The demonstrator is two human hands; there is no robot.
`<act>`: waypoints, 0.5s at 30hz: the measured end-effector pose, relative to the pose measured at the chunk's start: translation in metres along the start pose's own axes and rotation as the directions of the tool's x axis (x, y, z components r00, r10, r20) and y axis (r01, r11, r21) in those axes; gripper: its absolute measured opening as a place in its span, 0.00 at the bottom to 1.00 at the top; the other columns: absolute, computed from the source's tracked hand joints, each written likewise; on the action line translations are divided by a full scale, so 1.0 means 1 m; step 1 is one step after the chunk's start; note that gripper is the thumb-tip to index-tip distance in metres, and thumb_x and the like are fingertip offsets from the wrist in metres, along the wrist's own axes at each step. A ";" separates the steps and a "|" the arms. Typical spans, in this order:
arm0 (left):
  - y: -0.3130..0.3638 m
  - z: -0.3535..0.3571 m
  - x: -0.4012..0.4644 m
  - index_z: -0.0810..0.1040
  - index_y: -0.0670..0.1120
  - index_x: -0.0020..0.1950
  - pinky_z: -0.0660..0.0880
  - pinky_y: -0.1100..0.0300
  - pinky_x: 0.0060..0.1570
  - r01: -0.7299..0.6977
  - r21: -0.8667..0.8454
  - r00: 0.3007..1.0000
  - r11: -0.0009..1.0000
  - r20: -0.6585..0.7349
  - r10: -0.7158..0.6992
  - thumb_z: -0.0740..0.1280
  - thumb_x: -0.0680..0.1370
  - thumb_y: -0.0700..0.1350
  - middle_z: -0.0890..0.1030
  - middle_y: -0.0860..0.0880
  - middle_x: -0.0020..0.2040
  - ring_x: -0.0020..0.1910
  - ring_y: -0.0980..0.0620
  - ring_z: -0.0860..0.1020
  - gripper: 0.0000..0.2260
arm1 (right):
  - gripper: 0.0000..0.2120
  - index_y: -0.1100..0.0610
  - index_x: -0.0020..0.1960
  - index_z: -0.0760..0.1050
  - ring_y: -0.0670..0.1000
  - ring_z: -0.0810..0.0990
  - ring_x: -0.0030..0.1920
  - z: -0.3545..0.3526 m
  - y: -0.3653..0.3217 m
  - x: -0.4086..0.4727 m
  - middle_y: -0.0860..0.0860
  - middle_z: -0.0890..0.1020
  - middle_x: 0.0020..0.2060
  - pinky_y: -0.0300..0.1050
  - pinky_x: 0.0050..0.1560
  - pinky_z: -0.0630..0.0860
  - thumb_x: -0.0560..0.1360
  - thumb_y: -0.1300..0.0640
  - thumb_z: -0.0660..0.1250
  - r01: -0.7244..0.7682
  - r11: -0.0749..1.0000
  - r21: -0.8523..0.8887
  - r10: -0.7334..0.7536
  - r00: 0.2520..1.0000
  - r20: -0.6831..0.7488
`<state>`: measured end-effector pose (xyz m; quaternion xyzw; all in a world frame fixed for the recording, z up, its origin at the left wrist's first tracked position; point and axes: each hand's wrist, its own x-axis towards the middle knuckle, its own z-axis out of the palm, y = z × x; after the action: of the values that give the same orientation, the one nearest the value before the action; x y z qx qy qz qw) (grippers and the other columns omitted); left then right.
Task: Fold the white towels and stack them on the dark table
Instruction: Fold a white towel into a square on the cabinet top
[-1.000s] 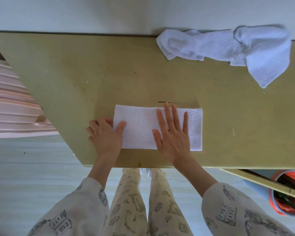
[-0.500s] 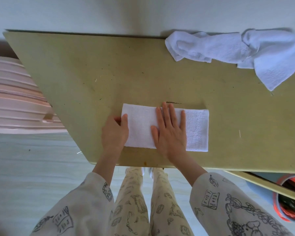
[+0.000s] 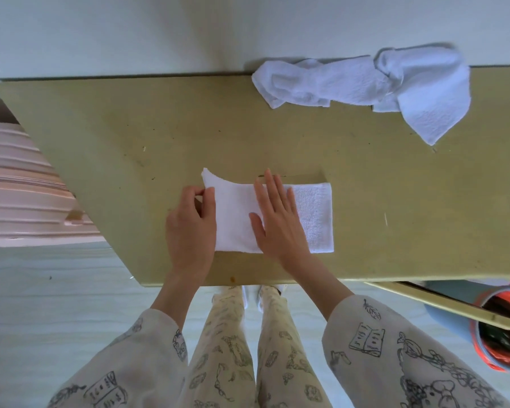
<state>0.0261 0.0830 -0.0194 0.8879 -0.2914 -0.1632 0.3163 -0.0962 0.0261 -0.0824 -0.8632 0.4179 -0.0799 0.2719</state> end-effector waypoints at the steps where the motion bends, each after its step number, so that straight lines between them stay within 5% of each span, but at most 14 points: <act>1: 0.010 0.001 -0.004 0.74 0.44 0.45 0.62 0.63 0.28 -0.032 -0.017 0.999 0.999 0.003 0.032 0.61 0.79 0.47 0.69 0.54 0.27 0.26 0.52 0.67 0.08 | 0.23 0.63 0.72 0.62 0.59 0.62 0.72 -0.013 0.002 -0.004 0.60 0.62 0.72 0.53 0.68 0.65 0.78 0.56 0.52 -0.024 0.992 0.124 0.030 0.998 -0.052; 4: 0.036 0.015 -0.016 0.71 0.47 0.44 0.63 0.64 0.25 -0.119 -0.052 0.991 0.992 0.050 0.121 0.61 0.79 0.47 0.69 0.52 0.25 0.23 0.55 0.65 0.06 | 0.15 0.61 0.64 0.73 0.53 0.76 0.59 -0.050 0.016 -0.026 0.56 0.75 0.62 0.37 0.56 0.73 0.78 0.63 0.57 -0.210 0.887 0.411 0.304 0.936 -0.179; 7: 0.054 0.045 -0.027 0.73 0.44 0.45 0.61 0.64 0.25 -0.177 -0.045 0.977 0.983 0.116 0.181 0.61 0.79 0.46 0.65 0.54 0.24 0.22 0.56 0.63 0.07 | 0.10 0.59 0.53 0.78 0.50 0.80 0.40 -0.076 0.039 -0.041 0.51 0.82 0.41 0.38 0.42 0.78 0.77 0.65 0.60 -0.464 0.544 0.699 0.633 0.774 0.020; 11: 0.067 0.090 -0.040 0.73 0.42 0.49 0.66 0.57 0.29 -0.205 0.066 0.942 0.977 0.283 0.179 0.59 0.80 0.49 0.66 0.53 0.26 0.28 0.48 0.72 0.11 | 0.08 0.61 0.48 0.79 0.50 0.80 0.34 -0.079 0.065 -0.046 0.51 0.81 0.33 0.48 0.44 0.79 0.77 0.64 0.61 -0.583 0.360 0.728 0.688 0.693 0.215; 15: 0.072 0.112 -0.049 0.72 0.42 0.51 0.72 0.50 0.37 -0.216 0.120 0.908 0.969 0.389 0.155 0.57 0.81 0.50 0.75 0.48 0.34 0.37 0.43 0.76 0.12 | 0.10 0.54 0.41 0.80 0.48 0.81 0.36 -0.075 0.072 -0.045 0.48 0.82 0.32 0.52 0.50 0.80 0.76 0.62 0.62 -0.616 0.386 0.686 0.653 0.708 0.268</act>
<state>-0.0949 0.0161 -0.0506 0.8306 -0.4422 -0.2758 0.1961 -0.2014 -0.0058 -0.0538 -0.4477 0.6511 -0.1505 0.5941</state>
